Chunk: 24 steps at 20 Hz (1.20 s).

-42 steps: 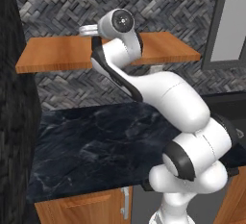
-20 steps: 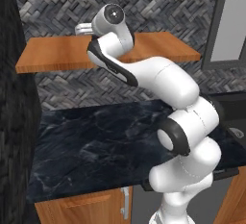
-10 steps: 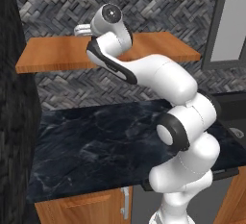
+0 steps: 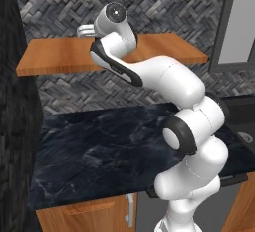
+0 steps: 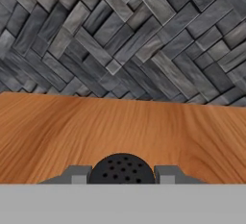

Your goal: Collect the turmeric, mayonnaise, and shaker from the cabinet and place them next to the stove.

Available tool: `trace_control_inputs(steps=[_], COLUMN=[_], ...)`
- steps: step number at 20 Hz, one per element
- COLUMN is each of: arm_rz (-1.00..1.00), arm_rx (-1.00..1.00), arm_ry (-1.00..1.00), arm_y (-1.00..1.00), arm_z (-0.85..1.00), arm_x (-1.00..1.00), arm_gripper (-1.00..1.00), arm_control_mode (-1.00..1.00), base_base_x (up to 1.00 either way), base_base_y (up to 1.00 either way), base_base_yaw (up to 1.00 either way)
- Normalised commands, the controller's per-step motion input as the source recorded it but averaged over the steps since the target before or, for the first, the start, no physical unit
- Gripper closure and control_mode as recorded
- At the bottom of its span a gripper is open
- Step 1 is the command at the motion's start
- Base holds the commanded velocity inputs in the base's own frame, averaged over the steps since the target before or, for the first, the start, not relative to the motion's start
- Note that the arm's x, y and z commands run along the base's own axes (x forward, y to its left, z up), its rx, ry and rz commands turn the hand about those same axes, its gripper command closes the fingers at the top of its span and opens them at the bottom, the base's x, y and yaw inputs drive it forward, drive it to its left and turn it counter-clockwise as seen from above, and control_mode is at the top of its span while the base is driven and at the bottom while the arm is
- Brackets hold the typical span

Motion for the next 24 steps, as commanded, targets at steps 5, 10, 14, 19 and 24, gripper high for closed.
trace_control_inputs(steps=[5, 10, 14, 19, 24], arm_rz=[0.0, 0.0, 0.0, 0.04, 0.06], arm_rx=[0.0, 0.0, 0.02, 0.02, 0.0], arm_ry=[0.0, 0.0, -0.04, -0.06, 0.0], arm_y=[0.0, -0.03, -0.3, -0.45, -0.47], arm_z=[-0.05, -0.14, -0.04, 0.03, 0.0], arm_x=[0.0, -0.14, -0.69, -0.96, -0.99], arm_gripper=[1.0, 1.0, 1.0, 1.0, 1.0], arm_control_mode=[-1.0, -1.0, -1.0, -1.0, -1.0], base_base_x=[0.0, 0.0, 0.0, 0.0, 0.0], base_base_y=[0.0, 0.0, 0.0, 0.0, 0.0], base_base_yaw=[0.0, 0.0, 0.0, 0.0, 0.0])
